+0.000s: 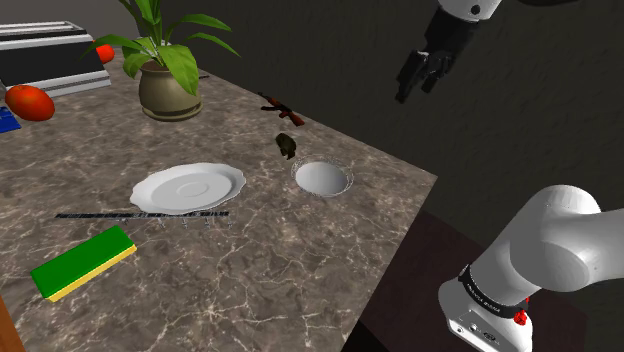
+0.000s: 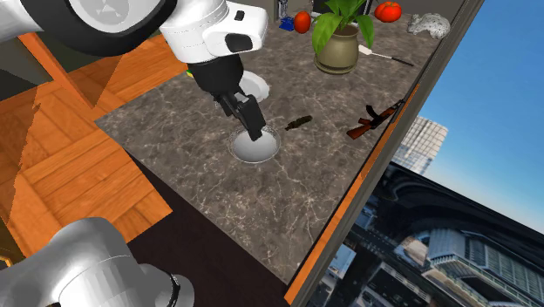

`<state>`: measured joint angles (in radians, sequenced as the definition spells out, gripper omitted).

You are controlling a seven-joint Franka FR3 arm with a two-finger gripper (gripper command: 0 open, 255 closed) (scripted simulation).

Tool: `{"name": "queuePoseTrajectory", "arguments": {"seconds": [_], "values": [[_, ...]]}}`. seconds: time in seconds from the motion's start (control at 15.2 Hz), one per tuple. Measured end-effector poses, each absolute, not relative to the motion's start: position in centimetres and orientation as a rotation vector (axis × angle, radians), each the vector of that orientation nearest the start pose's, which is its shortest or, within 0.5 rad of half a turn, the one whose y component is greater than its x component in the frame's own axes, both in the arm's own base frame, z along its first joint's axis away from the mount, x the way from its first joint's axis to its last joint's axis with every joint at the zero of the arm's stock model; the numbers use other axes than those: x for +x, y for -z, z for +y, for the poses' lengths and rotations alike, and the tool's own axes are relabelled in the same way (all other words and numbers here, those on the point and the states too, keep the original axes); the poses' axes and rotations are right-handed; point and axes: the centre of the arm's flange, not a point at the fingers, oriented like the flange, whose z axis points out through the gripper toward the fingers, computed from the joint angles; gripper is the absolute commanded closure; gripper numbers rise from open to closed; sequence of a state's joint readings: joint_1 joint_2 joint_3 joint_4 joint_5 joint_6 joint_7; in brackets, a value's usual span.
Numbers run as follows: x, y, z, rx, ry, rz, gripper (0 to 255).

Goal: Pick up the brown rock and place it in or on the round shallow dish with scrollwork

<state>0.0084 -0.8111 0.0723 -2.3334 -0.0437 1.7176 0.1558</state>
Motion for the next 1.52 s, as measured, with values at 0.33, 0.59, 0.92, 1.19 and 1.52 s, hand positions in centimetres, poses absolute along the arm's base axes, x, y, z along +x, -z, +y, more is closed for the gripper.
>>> {"name": "queuePoseTrajectory", "arguments": {"seconds": [0.33, 0.59, 0.92, 1.19, 1.52], "values": [[34.5, -60.4, 5.1, -3.220, 0.322, 0.160, 0], [38.7, -57.7, 7.2, -3.251, 0.318, 0.182, 0], [43.3, -53.9, 9.8, -3.289, 0.313, 0.208, 0], [48.0, -51.0, 12.3, -3.318, 0.310, 0.231, 0], [53.1, -47.0, 14.2, -3.355, 0.304, 0.257, 0]]}}
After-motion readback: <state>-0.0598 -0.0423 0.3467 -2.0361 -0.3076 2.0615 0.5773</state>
